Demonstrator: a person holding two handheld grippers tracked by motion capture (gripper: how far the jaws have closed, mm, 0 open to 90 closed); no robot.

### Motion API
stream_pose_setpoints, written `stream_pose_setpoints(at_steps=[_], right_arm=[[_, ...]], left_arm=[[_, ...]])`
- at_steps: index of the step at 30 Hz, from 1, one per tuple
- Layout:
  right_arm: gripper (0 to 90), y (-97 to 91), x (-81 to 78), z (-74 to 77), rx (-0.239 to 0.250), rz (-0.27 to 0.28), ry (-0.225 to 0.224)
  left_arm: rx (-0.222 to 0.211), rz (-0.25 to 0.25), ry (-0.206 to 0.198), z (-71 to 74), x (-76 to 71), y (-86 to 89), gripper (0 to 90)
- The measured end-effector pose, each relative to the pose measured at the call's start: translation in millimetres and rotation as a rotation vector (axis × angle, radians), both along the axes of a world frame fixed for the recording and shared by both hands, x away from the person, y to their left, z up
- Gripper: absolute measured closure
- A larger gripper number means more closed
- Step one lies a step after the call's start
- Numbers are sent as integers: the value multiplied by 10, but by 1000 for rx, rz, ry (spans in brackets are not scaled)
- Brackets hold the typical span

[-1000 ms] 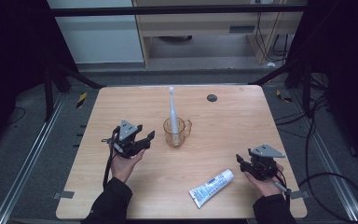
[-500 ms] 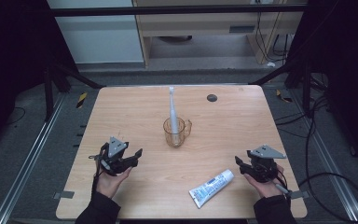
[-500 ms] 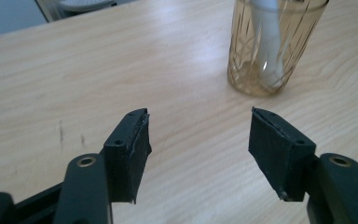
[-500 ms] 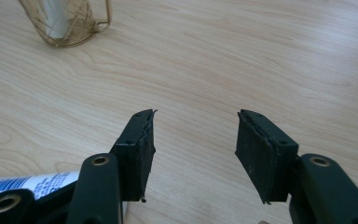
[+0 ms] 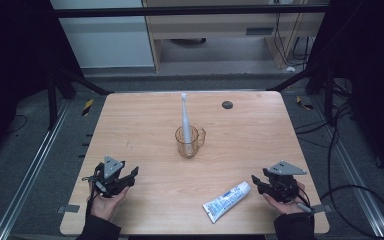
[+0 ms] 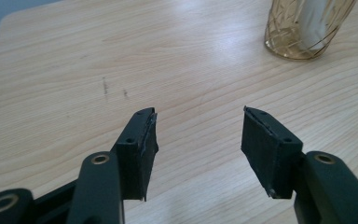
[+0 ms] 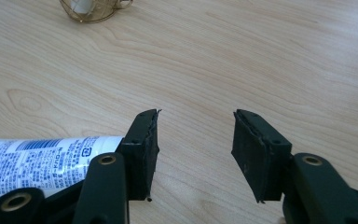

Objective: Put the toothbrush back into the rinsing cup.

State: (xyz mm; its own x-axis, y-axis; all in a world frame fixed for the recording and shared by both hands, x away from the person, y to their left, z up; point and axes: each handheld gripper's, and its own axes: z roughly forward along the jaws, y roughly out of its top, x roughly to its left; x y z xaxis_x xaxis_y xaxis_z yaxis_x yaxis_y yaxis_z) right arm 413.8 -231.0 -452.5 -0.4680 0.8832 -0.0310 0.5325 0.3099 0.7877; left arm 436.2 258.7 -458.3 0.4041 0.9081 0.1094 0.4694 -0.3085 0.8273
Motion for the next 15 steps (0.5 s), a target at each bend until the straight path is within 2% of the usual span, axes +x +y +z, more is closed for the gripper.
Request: stream_pose_setpoints(at_steps=[4, 6, 8, 13, 15], right_arm=[[521, 33, -36, -18, 3, 37, -7], [538, 52, -47, -23, 12, 56, 20], [545, 77, -71, -34, 3, 69, 22], [579, 106, -111, -43, 17, 67, 21], [604, 124, -118, -47, 36, 79, 35]], left_arm=[[-1, 8, 9, -18, -21, 49, 480], [-5, 11, 19, -24, -27, 64, 478], [-7, 16, 18, -31, -34, 68, 477], [4, 25, 11, -50, -41, 52, 466], [-4, 32, 12, -58, -41, 53, 474]])
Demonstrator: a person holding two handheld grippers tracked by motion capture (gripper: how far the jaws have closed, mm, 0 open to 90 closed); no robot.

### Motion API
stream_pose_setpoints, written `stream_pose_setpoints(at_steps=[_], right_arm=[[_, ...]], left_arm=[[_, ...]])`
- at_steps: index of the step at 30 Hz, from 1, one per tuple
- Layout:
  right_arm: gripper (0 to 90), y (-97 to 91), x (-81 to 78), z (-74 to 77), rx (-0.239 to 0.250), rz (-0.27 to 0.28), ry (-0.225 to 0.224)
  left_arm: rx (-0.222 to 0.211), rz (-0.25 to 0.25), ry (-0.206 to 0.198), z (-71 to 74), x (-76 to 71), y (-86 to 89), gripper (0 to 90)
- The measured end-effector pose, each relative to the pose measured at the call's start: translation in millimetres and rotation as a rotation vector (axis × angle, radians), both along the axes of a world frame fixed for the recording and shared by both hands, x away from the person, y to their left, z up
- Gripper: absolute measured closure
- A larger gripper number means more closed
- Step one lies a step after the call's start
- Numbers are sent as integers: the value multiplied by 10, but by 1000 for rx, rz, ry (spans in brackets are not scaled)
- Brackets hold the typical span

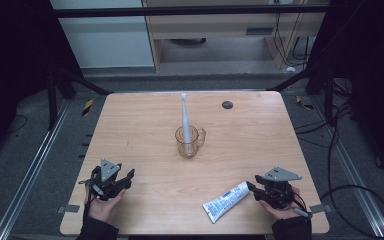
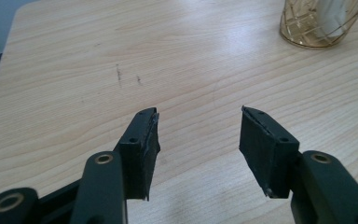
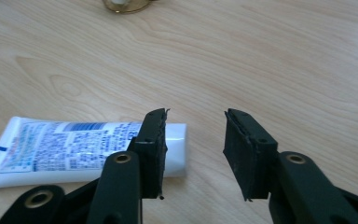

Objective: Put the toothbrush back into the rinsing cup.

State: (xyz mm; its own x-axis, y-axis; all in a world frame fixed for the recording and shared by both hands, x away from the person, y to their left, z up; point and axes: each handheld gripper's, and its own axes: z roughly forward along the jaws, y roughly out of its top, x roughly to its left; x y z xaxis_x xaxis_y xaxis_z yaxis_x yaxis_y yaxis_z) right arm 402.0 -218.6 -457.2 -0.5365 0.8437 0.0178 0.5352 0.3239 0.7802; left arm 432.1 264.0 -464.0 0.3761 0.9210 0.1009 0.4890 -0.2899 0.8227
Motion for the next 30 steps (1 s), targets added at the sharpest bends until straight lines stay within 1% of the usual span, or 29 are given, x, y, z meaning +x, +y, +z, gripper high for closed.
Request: stream_pose_setpoints(at_steps=[2, 4, 5, 6, 7, 10, 11, 14, 19, 20, 23, 26, 30], right_arm=[[638, 21, 0, -9, 5, 27, 12], [670, 57, -9, -11, 15, 62, 29], [684, 69, -9, -13, 16, 76, 28], [697, 89, -13, -10, 20, 101, 36], [708, 101, -13, -12, 26, 114, 39], [753, 146, -14, -23, 55, 176, 82], [764, 156, -10, -33, 52, 187, 87], [797, 183, -9, -52, 57, 206, 118], [829, 206, -14, -65, 56, 229, 143], [836, 209, -12, -72, 55, 232, 141], [863, 207, -12, -84, 47, 229, 156], [894, 196, -11, -91, 34, 226, 166], [900, 172, -32, -89, 35, 217, 182]], left_arm=[[-21, 3, 5, -11, -5, 5, 487], [-23, 1, 5, -21, -9, -1, 496], [-25, -5, 3, -29, -8, -12, 499], [-22, -9, 6, -32, -6, -18, 503], [-25, -10, 12, -39, -5, -32, 504], [-37, -20, 30, -48, -2, -56, 512], [-38, -21, 37, -48, -1, -61, 511], [-45, -23, 50, -54, 4, -68, 509], [-41, -27, 68, -67, 17, -71, 501], [-34, -27, 70, -70, 15, -79, 500], [-29, -35, 78, -75, 14, -100, 505], [-31, -43, 89, -79, 15, -116, 538], [-33, -48, 97, -78, 12, -128, 573]])
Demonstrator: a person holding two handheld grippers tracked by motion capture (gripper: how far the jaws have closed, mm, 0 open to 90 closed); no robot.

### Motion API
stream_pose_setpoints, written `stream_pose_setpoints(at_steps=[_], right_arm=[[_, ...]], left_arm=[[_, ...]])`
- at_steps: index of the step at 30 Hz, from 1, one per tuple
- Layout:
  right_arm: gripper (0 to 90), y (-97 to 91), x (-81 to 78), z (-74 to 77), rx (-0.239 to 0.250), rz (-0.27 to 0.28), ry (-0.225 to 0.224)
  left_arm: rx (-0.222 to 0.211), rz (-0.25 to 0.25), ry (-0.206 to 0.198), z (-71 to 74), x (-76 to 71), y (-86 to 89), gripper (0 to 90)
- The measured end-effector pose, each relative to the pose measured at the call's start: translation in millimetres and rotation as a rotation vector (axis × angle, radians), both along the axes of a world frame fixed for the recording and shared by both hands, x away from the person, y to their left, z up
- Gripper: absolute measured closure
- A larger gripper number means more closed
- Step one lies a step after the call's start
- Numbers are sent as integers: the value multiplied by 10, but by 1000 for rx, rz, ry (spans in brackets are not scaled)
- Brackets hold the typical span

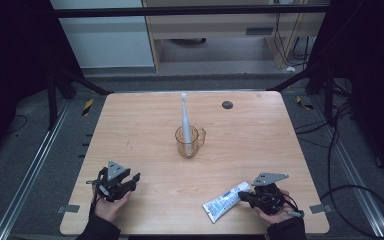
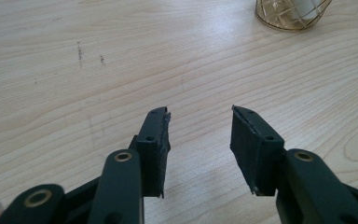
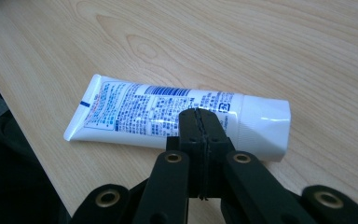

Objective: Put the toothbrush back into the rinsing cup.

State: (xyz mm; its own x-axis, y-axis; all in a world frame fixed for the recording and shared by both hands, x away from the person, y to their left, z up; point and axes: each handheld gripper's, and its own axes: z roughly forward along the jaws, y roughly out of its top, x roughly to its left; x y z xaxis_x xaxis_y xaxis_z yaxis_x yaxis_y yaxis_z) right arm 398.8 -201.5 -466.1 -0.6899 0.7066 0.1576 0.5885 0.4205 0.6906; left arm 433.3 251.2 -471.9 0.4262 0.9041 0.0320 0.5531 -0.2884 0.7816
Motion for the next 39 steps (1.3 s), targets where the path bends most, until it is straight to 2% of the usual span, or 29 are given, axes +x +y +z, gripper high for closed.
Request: stream_pose_setpoints(at_steps=[3, 5, 6, 13, 15, 22, 39], right_arm=[[900, -1, -9, 0, 7, 15, 10], [900, 59, -27, -15, 6, 55, 26], [900, 59, -27, -15, 6, 55, 26], [900, 242, -39, -97, -44, 119, 42], [900, 267, -43, -102, -41, 126, 47], [900, 309, -22, -122, -24, 130, 40], [900, 465, 66, -145, -34, 109, 16]], left_arm=[[1, 0, 6, -4, 2, -3, 581], [4, -1, 10, -9, 5, -5, 581], [4, 0, 11, -10, 6, -7, 581], [8, -1, 18, -16, 11, -11, 581], [9, -3, 18, -16, 11, -13, 581], [15, -4, 20, -19, 16, -23, 581], [19, 4, 20, -25, 30, -22, 581]])
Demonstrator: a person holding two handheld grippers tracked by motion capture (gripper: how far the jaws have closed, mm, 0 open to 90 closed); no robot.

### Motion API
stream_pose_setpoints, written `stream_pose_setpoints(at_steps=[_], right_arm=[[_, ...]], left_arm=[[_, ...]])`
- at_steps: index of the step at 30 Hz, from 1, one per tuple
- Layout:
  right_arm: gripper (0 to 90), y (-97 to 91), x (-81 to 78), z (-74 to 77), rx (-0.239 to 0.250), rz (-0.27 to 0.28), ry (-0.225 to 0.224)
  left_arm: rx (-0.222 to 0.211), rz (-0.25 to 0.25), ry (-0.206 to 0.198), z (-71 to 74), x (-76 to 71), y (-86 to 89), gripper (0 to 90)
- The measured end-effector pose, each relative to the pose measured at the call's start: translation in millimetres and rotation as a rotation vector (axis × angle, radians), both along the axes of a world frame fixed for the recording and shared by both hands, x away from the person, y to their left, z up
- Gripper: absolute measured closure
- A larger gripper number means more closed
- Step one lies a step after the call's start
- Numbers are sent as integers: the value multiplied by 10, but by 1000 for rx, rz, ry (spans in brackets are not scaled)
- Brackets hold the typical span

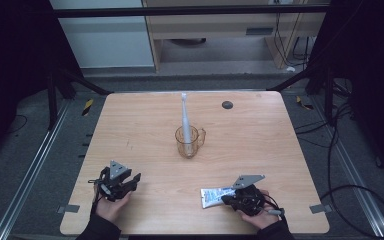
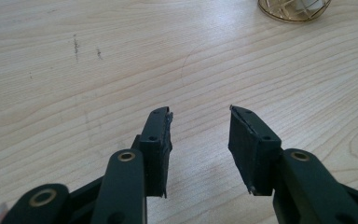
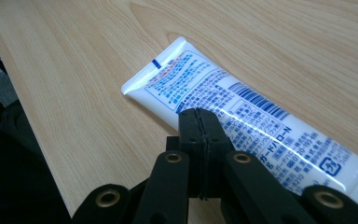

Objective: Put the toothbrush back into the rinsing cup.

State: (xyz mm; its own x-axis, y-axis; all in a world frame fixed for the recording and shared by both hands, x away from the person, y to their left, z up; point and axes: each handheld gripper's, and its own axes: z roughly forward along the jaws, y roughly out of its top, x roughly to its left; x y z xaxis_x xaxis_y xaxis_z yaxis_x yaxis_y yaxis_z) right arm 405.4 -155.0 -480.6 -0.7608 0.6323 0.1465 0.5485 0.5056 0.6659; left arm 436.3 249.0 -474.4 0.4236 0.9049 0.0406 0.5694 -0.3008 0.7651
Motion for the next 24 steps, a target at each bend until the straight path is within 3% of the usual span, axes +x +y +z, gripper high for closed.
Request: stream_pose_setpoints(at_steps=[11, 15, 20, 22, 24], right_arm=[[900, 91, 64, -6, -16, -5, -4], [900, 46, 69, 53, 20, -6, -17], [900, -173, 152, 182, 82, -116, -75], [900, -336, 201, 222, 67, -197, -118], [900, -377, 213, 223, 61, -216, -118]], left_arm=[[5, 1, 2, -3, 5, 1, 578], [9, -1, 3, -5, 7, 2, 573], [15, -1, -1, -3, 9, -5, 572], [17, -2, 0, -3, 11, -1, 569], [17, 1, 1, -6, 14, 0, 569]])
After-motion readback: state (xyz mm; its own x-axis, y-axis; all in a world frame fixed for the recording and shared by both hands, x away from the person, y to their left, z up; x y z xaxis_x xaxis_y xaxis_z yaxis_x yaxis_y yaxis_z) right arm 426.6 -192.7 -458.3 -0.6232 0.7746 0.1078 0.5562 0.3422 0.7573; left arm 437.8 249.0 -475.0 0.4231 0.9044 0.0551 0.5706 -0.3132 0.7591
